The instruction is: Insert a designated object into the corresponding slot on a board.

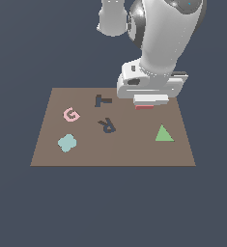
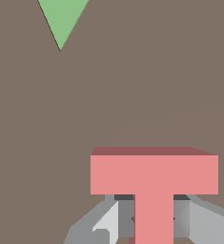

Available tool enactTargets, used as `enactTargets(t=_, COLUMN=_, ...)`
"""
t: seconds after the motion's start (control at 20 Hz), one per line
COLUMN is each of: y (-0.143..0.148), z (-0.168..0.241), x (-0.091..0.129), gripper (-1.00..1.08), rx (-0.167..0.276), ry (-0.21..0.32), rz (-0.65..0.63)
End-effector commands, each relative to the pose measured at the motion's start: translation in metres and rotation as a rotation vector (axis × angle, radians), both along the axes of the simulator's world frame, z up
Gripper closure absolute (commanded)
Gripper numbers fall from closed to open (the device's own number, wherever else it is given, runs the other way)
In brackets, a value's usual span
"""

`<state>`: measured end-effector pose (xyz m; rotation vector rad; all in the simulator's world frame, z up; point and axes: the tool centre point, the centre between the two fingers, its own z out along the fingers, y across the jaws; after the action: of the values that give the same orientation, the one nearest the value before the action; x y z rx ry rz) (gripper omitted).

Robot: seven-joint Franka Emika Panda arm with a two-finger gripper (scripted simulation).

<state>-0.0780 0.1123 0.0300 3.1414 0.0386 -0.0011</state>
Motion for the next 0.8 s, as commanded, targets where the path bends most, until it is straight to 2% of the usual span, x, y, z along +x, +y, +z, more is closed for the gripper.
enactTargets(t=0.0, y=-0.002, z=0.000, x=0.002, gripper=1.08, rx=0.000, ry=0.000, rz=-0.026)
enactTargets(t=0.4, y=-0.016, z=0.002, x=0.013, gripper=1.08, rx=0.000, ry=-0.001, rz=-0.204)
enactTargets(t=0.75, y=-0.040, z=0.003, x=0.025, gripper=1.08, rx=0.001, ry=-0.001, rz=-0.467)
